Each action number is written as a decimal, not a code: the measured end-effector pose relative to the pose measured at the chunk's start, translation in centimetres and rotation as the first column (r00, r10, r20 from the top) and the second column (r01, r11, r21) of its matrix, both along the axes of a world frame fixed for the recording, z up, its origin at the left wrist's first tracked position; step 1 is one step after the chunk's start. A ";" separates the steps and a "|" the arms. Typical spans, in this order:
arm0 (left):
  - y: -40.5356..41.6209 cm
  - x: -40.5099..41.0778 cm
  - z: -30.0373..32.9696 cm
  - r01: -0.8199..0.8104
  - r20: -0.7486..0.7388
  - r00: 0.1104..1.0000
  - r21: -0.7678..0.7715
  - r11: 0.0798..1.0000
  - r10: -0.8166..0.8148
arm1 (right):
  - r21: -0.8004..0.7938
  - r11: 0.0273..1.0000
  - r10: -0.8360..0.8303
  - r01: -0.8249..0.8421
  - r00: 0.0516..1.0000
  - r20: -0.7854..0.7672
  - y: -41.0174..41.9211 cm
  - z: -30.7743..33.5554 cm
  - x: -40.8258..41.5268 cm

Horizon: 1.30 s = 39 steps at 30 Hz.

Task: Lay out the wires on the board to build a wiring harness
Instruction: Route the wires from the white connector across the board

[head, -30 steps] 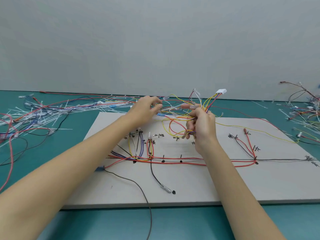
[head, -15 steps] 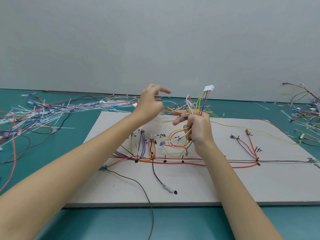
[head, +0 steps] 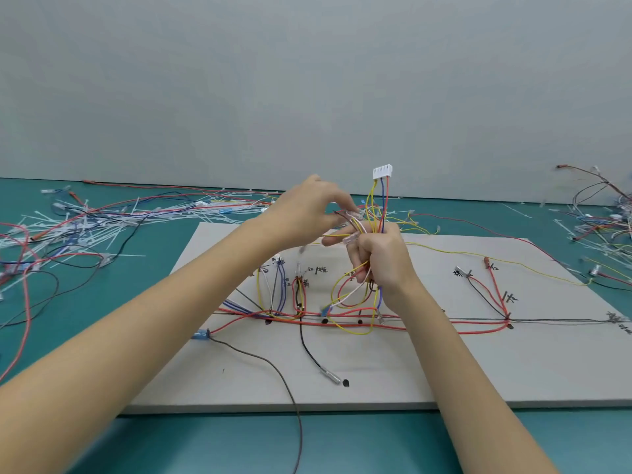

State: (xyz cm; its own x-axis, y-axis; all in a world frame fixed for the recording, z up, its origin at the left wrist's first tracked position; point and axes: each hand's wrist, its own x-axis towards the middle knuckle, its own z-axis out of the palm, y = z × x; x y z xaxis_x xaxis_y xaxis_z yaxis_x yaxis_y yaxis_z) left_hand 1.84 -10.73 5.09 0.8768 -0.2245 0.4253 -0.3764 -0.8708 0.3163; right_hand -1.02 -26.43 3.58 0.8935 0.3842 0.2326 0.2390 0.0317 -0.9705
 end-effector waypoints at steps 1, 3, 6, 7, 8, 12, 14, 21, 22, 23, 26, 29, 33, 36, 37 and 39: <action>0.4 0.3 -0.2 -0.015 -0.003 1.000 0.000 1.000 0.015 | 0.012 1.000 -0.001 0.001 1.000 0.013 0.0 0.1 0.0; 0.9 0.7 -0.4 -0.079 -0.038 0.996 0.041 0.996 0.081 | 0.049 0.999 -0.003 0.000 0.998 0.058 0.0 0.2 -0.1; 1.5 1.2 -0.9 -0.150 -0.065 0.985 0.133 0.980 0.160 | 0.135 0.990 -0.061 0.048 0.993 0.098 -0.1 0.3 -0.2; 1.8 1.2 -1.1 -0.149 -0.060 0.986 0.106 0.983 0.156 | 0.182 0.981 -0.088 0.069 0.991 0.097 -0.2 0.3 -0.1; 2.1 1.2 -1.4 -0.150 -0.054 0.987 0.055 0.987 0.153 | 0.226 0.971 -0.106 0.082 0.990 0.094 -0.3 0.4 0.0; 3.7 1.6 -2.5 -0.230 -0.016 0.973 -0.033 0.973 0.229 | 0.285 0.946 -0.181 0.157 0.982 0.062 -0.7 0.7 0.2; 4.2 2.0 -3.0 -0.263 -0.043 0.964 -0.022 0.965 0.262 | 0.241 0.951 -0.211 0.193 0.976 0.050 -0.6 0.6 0.2; 6.9 2.9 -4.3 -0.432 -0.226 0.893 -0.188 0.882 0.389 | 0.273 0.918 -0.281 0.287 0.958 -0.062 -0.8 0.8 0.6; 7.3 3.2 -4.2 -0.465 -0.317 0.876 -0.353 0.812 0.364 | 0.295 0.909 -0.288 0.296 0.955 -0.073 -0.9 0.9 0.7; 7.7 3.5 -4.1 -0.490 -0.401 0.863 -0.511 0.706 0.308 | 0.314 0.899 -0.295 0.305 0.952 -0.079 -0.9 1.0 0.8; 8.3 3.3 -3.0 -0.614 -0.595 0.772 -0.605 0.507 0.225 | 0.352 0.870 -0.343 0.346 0.936 -0.073 -1.0 1.0 0.8; 9.1 3.5 -2.8 -0.624 -0.646 0.743 -0.576 0.528 0.174 | 0.361 0.862 -0.371 0.357 0.928 -0.034 -1.1 0.9 0.8; 8.2 2.9 -2.2 -0.564 -0.697 0.717 -0.601 0.567 -0.025 | 0.304 0.917 -0.291 0.257 0.954 0.070 -0.4 0.8 -0.2; 6.9 2.2 -1.1 -0.528 -0.724 0.623 -0.668 0.524 -0.297 | 0.179 0.976 -0.158 0.127 0.972 0.173 0.9 0.3 -1.5; 6.6 1.8 -0.8 -0.491 -0.711 0.547 -0.700 0.518 -0.441 | 0.118 0.991 -0.090 0.067 0.976 0.198 1.4 0.0 -1.9; 6.0 1.2 -0.5 -0.437 -0.680 0.420 -0.732 0.523 -0.601 | 0.001 0.999 0.051 -0.053 0.973 0.225 2.4 -0.6 -2.7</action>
State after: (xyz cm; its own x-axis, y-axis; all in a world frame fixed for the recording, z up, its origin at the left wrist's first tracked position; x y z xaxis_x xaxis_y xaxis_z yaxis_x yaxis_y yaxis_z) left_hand 3.06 -4.74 4.62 0.8045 -0.3870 -0.4506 0.4742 -0.0384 0.8796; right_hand -3.73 -24.00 2.99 0.7967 0.4266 0.4282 0.4493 0.0560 -0.8916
